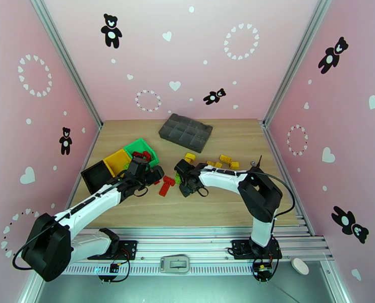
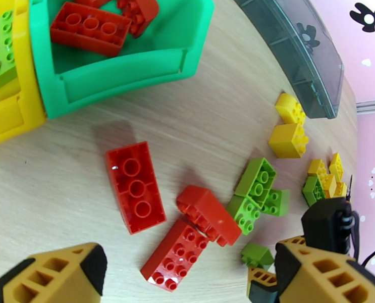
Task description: Sort the legos into containers by color
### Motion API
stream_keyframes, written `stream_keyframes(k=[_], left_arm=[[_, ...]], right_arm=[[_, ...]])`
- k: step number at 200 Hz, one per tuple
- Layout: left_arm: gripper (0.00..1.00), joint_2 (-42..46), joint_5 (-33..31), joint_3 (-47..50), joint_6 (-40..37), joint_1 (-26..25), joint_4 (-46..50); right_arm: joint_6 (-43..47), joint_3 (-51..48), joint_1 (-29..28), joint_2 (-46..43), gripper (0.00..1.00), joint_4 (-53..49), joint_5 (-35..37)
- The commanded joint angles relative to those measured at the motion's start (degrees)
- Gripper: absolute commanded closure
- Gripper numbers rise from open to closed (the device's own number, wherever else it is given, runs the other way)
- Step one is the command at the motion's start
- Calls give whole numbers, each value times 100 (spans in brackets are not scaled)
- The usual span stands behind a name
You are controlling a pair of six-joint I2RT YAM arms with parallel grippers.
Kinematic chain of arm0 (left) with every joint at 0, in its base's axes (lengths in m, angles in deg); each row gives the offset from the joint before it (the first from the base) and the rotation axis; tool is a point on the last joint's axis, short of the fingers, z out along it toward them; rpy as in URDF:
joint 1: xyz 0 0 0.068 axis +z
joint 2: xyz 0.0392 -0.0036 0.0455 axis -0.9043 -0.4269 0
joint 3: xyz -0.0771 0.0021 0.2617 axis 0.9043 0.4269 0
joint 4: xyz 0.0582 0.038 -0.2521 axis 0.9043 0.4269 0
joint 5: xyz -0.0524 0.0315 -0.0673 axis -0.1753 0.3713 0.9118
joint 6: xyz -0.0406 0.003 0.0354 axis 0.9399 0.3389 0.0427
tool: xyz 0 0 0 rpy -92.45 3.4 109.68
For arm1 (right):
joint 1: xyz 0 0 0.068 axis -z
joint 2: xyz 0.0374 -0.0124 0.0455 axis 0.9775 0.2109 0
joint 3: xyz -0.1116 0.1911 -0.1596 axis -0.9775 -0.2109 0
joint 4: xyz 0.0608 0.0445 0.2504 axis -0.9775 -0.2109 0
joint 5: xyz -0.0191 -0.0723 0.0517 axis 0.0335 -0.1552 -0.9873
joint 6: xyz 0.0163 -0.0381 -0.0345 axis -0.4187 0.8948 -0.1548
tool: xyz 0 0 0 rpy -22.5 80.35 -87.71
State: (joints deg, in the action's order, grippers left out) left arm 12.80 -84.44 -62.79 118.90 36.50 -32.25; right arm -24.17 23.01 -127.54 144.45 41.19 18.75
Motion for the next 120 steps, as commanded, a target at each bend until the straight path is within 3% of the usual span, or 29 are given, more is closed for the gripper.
stream_keyframes(k=[1, 55, 120], left_arm=[[6, 45, -84, 62, -1, 30, 82], [6, 76, -1, 61, -37, 179, 97], [6, 184, 119, 153, -67, 388, 109]], right_arm=[[29, 173, 31, 158, 47, 12, -65], [33, 270, 101, 220, 53, 50, -55], [112, 534, 137, 431, 52, -22, -73]])
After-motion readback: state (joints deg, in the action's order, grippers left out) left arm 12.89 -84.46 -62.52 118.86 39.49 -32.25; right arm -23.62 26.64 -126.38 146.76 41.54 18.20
